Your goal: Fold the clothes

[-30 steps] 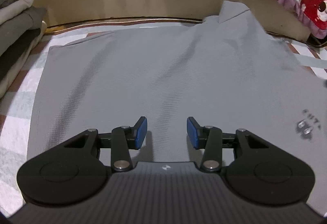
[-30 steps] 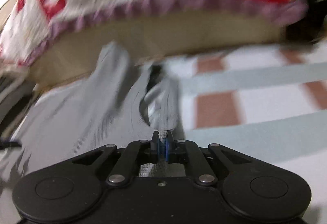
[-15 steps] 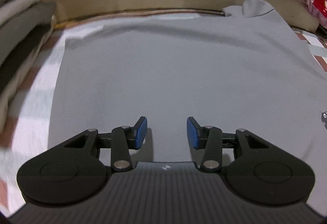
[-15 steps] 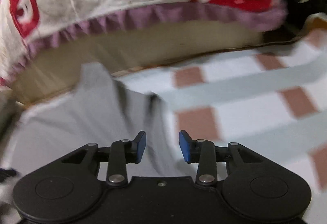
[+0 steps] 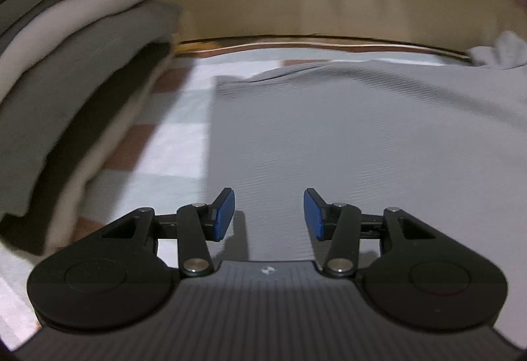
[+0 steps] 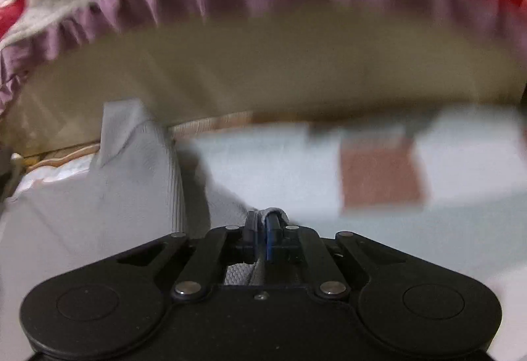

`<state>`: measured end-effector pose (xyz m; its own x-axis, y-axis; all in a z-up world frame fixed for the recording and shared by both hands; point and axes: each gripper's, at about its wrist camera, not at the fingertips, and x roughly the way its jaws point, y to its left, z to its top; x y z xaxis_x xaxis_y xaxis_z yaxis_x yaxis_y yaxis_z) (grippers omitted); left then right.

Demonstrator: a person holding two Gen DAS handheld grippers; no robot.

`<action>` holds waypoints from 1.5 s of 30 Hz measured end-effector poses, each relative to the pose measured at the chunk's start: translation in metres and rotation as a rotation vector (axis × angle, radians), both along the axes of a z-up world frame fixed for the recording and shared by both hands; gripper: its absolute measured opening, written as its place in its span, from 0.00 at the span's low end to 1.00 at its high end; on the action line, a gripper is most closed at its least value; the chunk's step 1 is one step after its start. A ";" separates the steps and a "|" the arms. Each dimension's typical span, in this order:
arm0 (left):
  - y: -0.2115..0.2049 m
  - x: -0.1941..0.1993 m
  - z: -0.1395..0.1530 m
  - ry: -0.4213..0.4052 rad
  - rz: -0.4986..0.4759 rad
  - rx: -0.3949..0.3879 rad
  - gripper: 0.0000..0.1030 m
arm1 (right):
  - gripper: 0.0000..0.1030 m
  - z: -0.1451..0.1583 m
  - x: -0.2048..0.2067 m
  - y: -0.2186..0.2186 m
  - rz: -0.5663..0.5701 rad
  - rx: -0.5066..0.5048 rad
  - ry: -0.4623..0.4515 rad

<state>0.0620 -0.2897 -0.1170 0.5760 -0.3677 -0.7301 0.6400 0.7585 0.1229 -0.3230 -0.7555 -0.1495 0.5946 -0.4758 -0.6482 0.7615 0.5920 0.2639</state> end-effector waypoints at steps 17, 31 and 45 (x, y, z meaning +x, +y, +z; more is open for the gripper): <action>-0.004 0.102 -0.005 0.069 0.035 -0.169 0.54 | 0.30 0.050 0.070 0.026 -0.061 -0.211 0.216; -0.056 0.126 -0.010 -0.019 -0.101 -0.069 0.06 | 0.56 0.086 0.100 0.021 -0.024 -0.196 0.503; -0.044 0.145 -0.008 0.001 -0.030 -0.191 0.03 | 0.68 0.054 0.210 -0.033 0.225 0.012 0.187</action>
<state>0.2066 -0.3336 -0.1245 0.5619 -0.5169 -0.6458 0.6629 0.7484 -0.0223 -0.1130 -0.7887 -0.0955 0.5541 -0.3367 -0.7613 0.6473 0.7493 0.1398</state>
